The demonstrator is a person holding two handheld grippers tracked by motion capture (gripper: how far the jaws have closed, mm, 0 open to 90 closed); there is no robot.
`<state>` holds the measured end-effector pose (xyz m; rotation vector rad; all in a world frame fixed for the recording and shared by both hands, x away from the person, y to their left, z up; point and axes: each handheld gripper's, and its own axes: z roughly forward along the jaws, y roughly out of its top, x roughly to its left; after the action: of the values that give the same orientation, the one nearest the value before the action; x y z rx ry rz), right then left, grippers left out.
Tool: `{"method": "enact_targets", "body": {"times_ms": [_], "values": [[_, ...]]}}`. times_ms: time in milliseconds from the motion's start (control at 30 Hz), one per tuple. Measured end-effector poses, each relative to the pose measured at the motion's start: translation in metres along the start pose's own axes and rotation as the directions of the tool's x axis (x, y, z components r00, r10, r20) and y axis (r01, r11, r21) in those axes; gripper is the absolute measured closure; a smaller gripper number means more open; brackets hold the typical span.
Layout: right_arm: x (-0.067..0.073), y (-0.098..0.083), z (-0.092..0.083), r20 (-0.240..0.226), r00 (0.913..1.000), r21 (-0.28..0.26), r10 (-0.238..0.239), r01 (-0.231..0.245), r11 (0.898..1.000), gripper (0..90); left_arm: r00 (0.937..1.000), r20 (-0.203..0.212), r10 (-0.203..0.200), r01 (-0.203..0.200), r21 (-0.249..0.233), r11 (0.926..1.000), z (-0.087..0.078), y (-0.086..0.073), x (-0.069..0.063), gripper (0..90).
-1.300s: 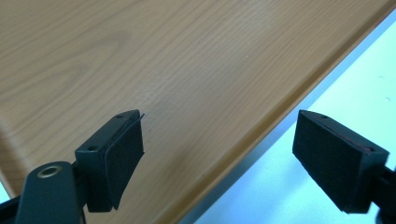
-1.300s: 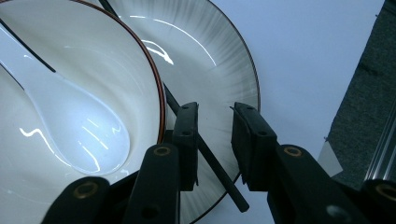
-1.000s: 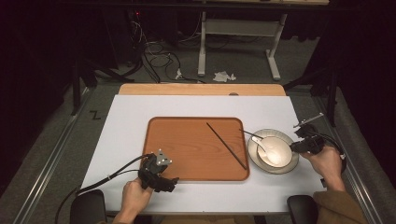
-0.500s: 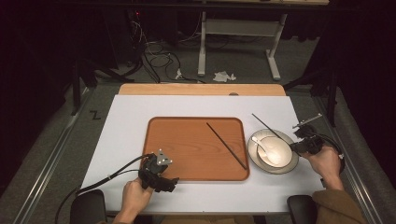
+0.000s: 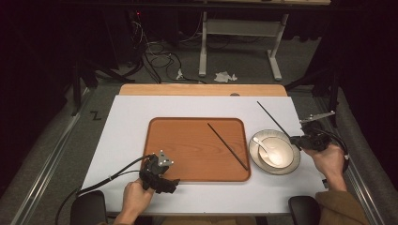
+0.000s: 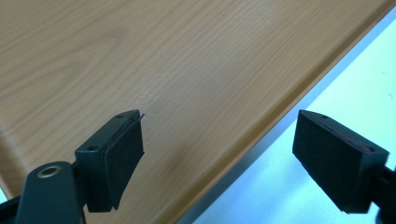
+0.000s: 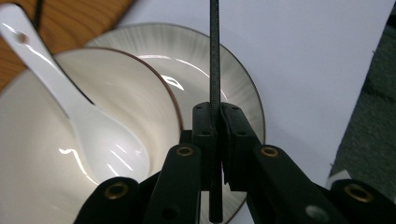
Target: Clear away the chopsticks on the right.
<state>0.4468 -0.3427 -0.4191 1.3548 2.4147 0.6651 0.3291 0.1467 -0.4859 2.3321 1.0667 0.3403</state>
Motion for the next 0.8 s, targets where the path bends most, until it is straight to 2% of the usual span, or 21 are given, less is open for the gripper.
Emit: {"method": "enact_targets", "body": {"times_ms": [33,167,200,233,300,333,400,433,467,500,533,567,600,633,667,700,733,767,800], "values": [[0.000,0.000,0.000,0.000,1.0000,0.000,0.000,0.000,1.000,86.1,1.0000,0.000,0.000,0.000,0.000,1.0000,0.000,0.000,0.000,16.6],[0.012,0.006,-0.011,-0.036,0.9991,-0.064,-0.025,0.023,0.998,86.1,1.0000,0.001,-0.004,0.004,0.000,1.0000,0.001,0.000,0.000,16.5],[0.022,0.011,-0.018,-0.037,0.9975,-0.090,-0.060,0.056,0.994,86.0,1.0000,0.000,-0.003,0.003,0.001,1.0000,0.001,0.000,0.000,16.6],[0.022,0.011,-0.018,-0.037,0.9975,-0.090,-0.060,0.056,0.994,86.0,1.0000,0.000,-0.003,0.003,0.001,1.0000,0.001,0.000,0.000,16.6],[0.033,0.015,-0.024,-0.046,0.9952,-0.109,-0.087,0.081,0.991,86.0,1.0000,-0.001,-0.001,0.001,0.000,1.0000,0.000,0.000,0.000,16.6],[0.045,0.019,-0.028,-0.067,0.9919,-0.125,-0.108,0.099,0.987,86.1,1.0000,-0.001,0.001,-0.001,0.002,1.0000,0.000,0.000,0.000,16.6],[0.050,0.021,-0.028,-0.071,0.9912,-0.121,-0.112,0.103,0.987,86.0,1.0000,-0.001,0.001,-0.001,0.002,1.0000,0.000,0.000,0.000,16.6],[0.064,0.025,-0.025,-0.073,0.9881,-0.109,-0.136,0.128,0.986,86.1,1.0000,0.000,-0.001,0.001,-0.004,1.0000,-0.001,0.000,0.000,16.5],[0.071,0.028,-0.023,-0.078,0.9850,-0.106,-0.154,0.145,0.984,86.0,1.0000,0.000,-0.002,0.002,-0.006,1.0000,-0.001,0.000,0.000,16.5],[0.071,0.028,-0.023,-0.078,0.9850,-0.106,-0.154,0.145,0.984,86.0,1.0000,0.000,-0.002,0.002,-0.006,1.0000,-0.001,0.000,0.000,16.5],[0.086,0.032,-0.019,-0.103,0.9757,-0.098,-0.193,0.184,0.978,86.0,1.0000,-0.001,-0.001,0.001,-0.006,1.0000,-0.001,0.000,0.000,16.6],[0.086,0.032,-0.019,-0.103,0.9757,-0.098,-0.193,0.184,0.978,86.0,1.0000,-0.001,-0.001,0.001,-0.006,1.0000,-0.001,0.000,0.000,16.5],[0.094,0.033,-0.016,-0.116,0.9713,-0.094,-0.207,0.197,0.976,86.0,1.0000,-0.001,-0.002,0.002,-0.008,1.0000,-0.001,0.000,0.000,16.5],[0.110,0.036,-0.008,-0.134,0.9612,-0.074,-0.241,0.233,0.970,86.0,1.0000,-0.001,-0.001,0.001,-0.010,1.0000,-0.002,0.000,0.000,16.5],[0.117,0.037,-0.003,-0.144,0.9557,-0.066,-0.257,0.250,0.966,86.0,1.0000,-0.001,0.000,0.000,-0.010,0.9999,-0.002,0.000,0.000,16.6],[0.117,0.037,-0.003,-0.144,0.9557,-0.066,-0.257,0.250,0.966,86.0,1.0000,-0.003,0.000,0.000,-0.010,1.0000,-0.002,0.000,0.000,16.6],[0.124,0.037,0.002,-0.158,0.9522,-0.052,-0.262,0.256,0.965,86.0,1.0000,-0.004,0.000,0.000,-0.010,1.0000,-0.002,0.000,0.000,16.6],[0.130,0.037,0.009,-0.167,0.9450,-0.040,-0.281,0.278,0.960,86.0,1.0000,-0.003,-0.001,0.001,-0.009,1.0000,-0.002,0.000,0.000,16.5],[0.137,0.037,0.016,-0.176,0.9420,-0.024,-0.286,0.286,0.958,86.0,1.0000,-0.001,-0.002,0.002,-0.009,1.0000,-0.002,0.000,0.000,16.5]]}}
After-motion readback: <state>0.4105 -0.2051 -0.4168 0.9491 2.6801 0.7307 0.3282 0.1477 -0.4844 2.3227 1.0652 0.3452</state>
